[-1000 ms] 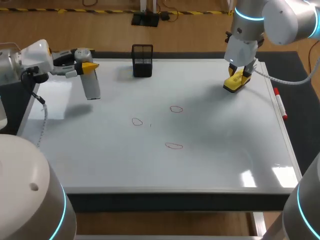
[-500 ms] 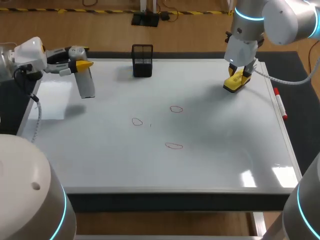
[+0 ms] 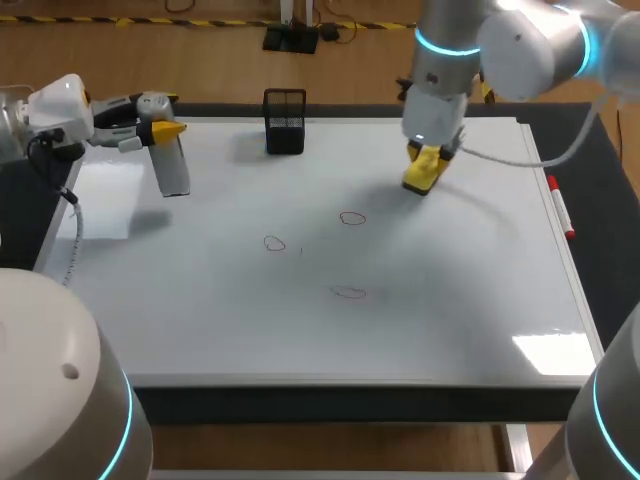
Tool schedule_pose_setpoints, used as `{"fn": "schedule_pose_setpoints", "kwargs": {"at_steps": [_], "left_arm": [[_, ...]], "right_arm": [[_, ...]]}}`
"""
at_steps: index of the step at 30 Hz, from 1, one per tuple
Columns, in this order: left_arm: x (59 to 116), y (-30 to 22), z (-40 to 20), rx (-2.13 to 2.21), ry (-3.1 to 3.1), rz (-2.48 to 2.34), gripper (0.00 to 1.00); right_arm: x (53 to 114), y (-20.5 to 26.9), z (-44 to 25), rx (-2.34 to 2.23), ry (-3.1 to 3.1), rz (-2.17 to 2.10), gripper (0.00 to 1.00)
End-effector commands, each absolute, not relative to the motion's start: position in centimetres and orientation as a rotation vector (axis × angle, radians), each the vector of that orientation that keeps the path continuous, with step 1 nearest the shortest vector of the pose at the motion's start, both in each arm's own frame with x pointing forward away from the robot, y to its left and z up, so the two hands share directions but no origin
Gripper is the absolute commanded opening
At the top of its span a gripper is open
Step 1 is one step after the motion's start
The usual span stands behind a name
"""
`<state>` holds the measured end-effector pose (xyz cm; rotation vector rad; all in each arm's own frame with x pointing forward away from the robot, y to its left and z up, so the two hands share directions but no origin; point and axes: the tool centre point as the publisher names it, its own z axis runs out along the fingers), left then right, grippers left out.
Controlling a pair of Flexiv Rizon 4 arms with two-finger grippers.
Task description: Pick up the inspection probe, press it on each red-marked spot on the whiteboard one by one, put down the probe, pick up the eraser, and wipe off all the red marks.
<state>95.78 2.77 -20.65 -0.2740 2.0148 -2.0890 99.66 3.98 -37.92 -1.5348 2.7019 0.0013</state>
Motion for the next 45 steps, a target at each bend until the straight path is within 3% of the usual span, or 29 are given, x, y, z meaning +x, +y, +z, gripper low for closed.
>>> {"fn": "schedule_pose_setpoints", "kwargs": {"at_steps": [1, 16, 36, 45], "left_arm": [[95.8, 2.7, -20.5, -0.277, 2.017, -2.086, 0.00], [95.8, 2.7, -20.5, -0.277, 2.017, -2.086, 0.00], [95.8, 2.7, -20.5, -0.277, 2.017, -2.086, 0.00], [95.8, 2.7, -20.5, -0.277, 2.017, -2.086, 0.00]], "right_arm": [[99.1, 7.4, -37.7, -1.632, 2.661, -0.083, 0.00], [94.6, 19.8, -38.2, -2.049, 2.328, -0.088, 0.00], [89.7, 30.8, -40.1, -2.258, 2.125, 0.044, 0.00], [89.0, 33.7, -40.8, -2.292, 2.067, 0.086, 0.00]]}}
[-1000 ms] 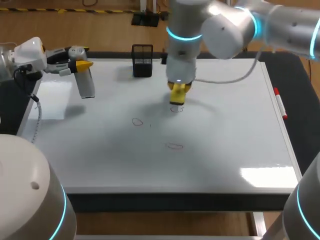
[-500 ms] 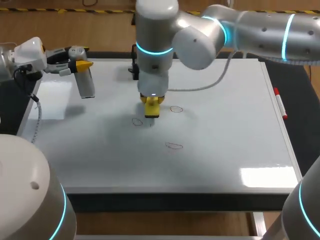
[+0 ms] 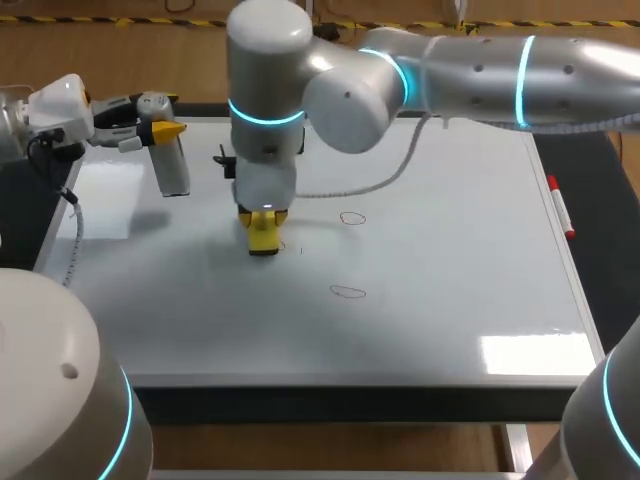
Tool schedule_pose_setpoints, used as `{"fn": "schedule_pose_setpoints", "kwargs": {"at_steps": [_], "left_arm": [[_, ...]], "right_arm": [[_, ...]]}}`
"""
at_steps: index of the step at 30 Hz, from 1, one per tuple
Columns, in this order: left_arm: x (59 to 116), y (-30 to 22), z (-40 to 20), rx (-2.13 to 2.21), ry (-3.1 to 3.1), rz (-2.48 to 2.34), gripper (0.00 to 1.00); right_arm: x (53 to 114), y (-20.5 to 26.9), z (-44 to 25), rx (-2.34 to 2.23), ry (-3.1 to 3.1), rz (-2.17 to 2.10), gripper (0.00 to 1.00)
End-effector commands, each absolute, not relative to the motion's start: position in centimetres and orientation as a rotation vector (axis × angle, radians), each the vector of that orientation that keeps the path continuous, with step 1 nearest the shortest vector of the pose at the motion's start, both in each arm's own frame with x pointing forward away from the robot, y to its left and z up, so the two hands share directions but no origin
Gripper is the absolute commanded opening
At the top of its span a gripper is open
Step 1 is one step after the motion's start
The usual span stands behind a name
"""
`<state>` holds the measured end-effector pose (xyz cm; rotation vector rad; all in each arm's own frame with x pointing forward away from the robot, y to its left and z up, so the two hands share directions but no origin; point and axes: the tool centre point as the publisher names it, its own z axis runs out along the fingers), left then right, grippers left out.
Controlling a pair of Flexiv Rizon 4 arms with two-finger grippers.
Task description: Pick up the inspection probe, press it on each red-marked spot on the whiteboard one by one, put down the probe, pick up the eraser, and wipe off all the red marks.
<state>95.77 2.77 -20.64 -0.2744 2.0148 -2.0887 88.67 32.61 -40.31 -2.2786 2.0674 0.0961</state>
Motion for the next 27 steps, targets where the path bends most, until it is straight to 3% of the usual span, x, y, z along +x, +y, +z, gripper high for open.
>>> {"fn": "schedule_pose_setpoints", "kwargs": {"at_steps": [1, 27], "left_arm": [[95.8, 2.7, -20.5, -0.277, 2.017, -2.086, 0.00], [95.8, 2.7, -20.5, -0.277, 2.017, -2.086, 0.00]], "right_arm": [[89.1, 33.8, -40.8, -2.292, 2.067, 0.088, 0.00], [88.2, 32.8, -41.8, -2.326, 2.056, 0.089, 0.00]]}}
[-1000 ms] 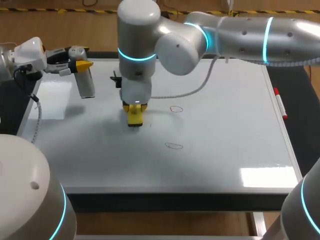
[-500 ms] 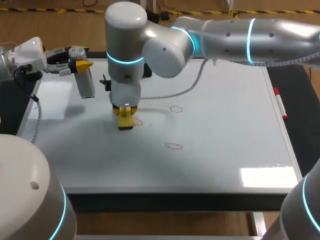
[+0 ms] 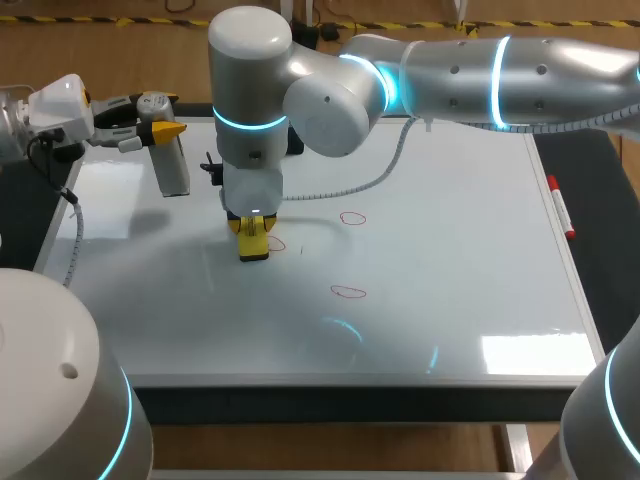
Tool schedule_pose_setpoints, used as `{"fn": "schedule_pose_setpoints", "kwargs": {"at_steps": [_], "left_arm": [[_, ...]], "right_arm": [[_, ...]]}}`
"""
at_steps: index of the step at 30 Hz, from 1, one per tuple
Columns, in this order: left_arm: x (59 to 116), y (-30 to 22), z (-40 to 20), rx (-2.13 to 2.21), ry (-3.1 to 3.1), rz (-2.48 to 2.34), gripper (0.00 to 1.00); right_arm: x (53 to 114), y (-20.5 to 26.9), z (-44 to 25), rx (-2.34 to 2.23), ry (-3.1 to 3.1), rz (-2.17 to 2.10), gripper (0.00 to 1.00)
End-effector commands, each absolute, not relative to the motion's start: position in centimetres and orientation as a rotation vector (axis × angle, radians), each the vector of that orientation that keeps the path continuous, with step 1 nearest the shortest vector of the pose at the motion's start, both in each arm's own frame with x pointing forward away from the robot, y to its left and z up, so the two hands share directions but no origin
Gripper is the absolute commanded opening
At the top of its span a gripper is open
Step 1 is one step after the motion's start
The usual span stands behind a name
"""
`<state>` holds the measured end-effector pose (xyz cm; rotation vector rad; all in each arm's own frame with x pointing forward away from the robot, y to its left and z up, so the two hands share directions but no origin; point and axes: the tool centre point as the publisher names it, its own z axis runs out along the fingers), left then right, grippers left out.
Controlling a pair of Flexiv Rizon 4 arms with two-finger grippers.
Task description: Pick up the inspection probe, press it on each red-marked spot on the whiteboard one by one, put down the probe, pick up the eraser, and wipe off all the red marks.
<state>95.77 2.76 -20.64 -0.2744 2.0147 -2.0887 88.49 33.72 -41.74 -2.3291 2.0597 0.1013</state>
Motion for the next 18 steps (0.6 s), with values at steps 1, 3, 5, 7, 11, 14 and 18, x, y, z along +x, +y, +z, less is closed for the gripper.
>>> {"fn": "schedule_pose_setpoints", "kwargs": {"at_steps": [1, 3, 5, 7, 11, 14, 18], "left_arm": [[95.8, 2.7, -20.5, -0.277, 2.017, -2.086, 0.00], [95.8, 2.7, -20.5, -0.277, 2.017, -2.086, 0.00], [95.8, 2.7, -20.5, -0.277, 2.017, -2.086, 0.00], [95.8, 2.7, -20.5, -0.277, 2.017, -2.086, 0.00], [95.8, 2.7, -20.5, -0.277, 2.017, -2.086, 0.00], [95.8, 2.7, -20.5, -0.277, 2.017, -2.086, 0.00], [95.8, 2.7, -20.5, -0.277, 2.017, -2.086, 0.00]], "right_arm": [[88.2, 32.7, -41.7, -2.325, 2.058, 0.085, 0.00], [88.2, 32.3, -41.7, -2.322, 2.063, 0.077, 0.00], [88.1, 31.8, -41.8, -2.319, 2.070, 0.069, 0.00], [88.0, 31.3, -41.9, -2.314, 2.081, 0.062, 0.00], [87.9, 30.0, -41.7, -2.288, 2.112, 0.048, 0.00], [88.0, 29.1, -41.4, -2.266, 2.128, 0.034, 0.00], [88.2, 28.2, -41.3, -2.246, 2.148, 0.013, 0.00]]}}
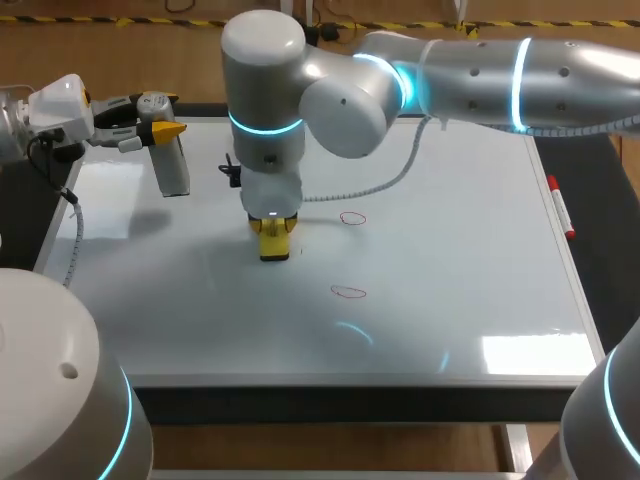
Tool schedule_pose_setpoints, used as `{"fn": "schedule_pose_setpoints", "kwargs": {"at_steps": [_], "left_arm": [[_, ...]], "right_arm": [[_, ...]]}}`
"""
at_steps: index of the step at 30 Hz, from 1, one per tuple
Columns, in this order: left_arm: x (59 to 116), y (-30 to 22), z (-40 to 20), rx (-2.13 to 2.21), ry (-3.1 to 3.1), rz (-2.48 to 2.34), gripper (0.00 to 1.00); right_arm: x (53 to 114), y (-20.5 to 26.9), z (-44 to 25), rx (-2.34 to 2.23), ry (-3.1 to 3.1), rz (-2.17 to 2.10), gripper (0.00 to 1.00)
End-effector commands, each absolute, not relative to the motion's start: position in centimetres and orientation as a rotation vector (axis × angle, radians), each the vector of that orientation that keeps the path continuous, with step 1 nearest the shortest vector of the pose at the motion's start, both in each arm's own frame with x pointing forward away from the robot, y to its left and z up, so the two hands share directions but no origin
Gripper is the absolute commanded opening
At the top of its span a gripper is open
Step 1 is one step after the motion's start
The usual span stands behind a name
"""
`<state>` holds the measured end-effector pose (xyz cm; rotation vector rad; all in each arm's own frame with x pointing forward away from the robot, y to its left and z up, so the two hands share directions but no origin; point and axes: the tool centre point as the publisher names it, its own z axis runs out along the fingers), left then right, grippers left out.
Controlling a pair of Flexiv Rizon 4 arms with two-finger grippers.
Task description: Pick up the inspection probe, press it on each red-marked spot on the whiteboard one by one, put down the probe, pick up the eraser, and wipe off all the red marks.
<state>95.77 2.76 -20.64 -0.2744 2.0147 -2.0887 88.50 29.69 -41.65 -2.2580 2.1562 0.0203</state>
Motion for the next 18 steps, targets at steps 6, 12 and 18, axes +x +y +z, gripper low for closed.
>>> {"fn": "schedule_pose_setpoints", "kwargs": {"at_steps": [6, 12, 18], "left_arm": [[95.8, 2.7, -20.5, -0.277, 2.017, -2.086, 0.00], [95.8, 2.7, -20.5, -0.277, 2.017, -2.086, 0.00], [95.8, 2.7, -20.5, -0.277, 2.017, -2.086, 0.00]], "right_arm": [[88.3, 27.4, -41.2, -2.231, 2.169, -0.005, 0.00], [88.3, 27.0, -39.6, -2.232, 2.138, -0.018, 0.00], [89.8, 25.4, -37.3, -2.219, 2.115, -0.071, 0.00]]}}
